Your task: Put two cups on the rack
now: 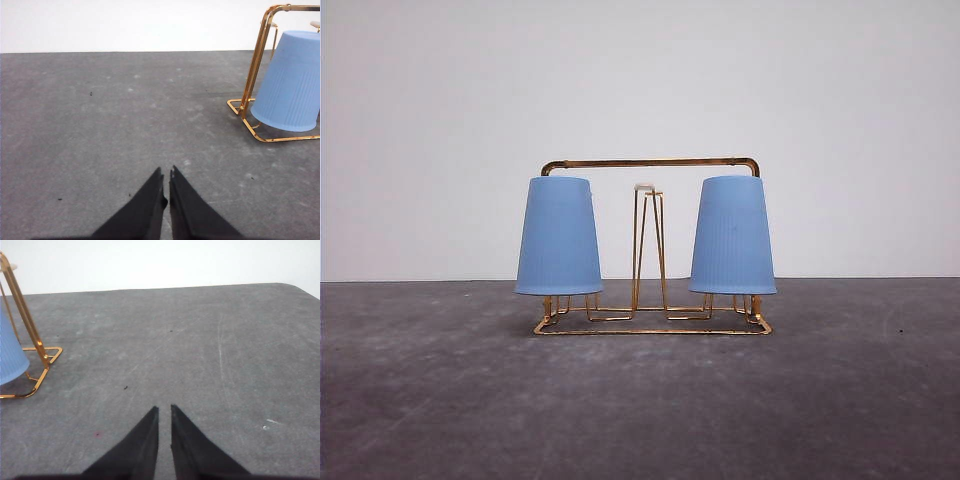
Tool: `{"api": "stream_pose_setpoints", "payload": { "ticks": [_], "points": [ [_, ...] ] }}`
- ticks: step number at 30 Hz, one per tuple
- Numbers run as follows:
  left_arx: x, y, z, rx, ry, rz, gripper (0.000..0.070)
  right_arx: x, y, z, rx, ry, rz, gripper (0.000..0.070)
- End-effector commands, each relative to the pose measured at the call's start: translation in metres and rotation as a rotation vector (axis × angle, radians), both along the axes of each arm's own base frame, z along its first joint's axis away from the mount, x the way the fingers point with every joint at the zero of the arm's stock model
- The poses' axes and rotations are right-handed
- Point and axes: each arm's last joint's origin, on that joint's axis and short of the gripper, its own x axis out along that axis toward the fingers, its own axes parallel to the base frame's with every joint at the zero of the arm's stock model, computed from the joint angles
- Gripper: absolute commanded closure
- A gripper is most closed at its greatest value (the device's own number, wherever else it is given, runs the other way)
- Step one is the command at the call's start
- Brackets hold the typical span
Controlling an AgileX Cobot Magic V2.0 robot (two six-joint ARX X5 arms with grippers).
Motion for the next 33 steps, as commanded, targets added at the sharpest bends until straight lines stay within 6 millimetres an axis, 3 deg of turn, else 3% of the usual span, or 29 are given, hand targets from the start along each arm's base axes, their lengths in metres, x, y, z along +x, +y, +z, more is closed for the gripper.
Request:
{"api": "stream_pose_setpoints", "payload": {
  "ticks": [1,33],
  "points": [
    [0.0008,0.0000,-0.0037,0.007,0.001,-0.001,0.0700,0.0002,0.0000,0.0000,0.000,-0.009,0.000,0.0656],
    [0.0007,0.0000,-0.0037,0.007,0.001,-0.001,0.0700,0.0002,0.0000,0.0000,0.000,-0.009,0.000,0.0657]
  ]
}}
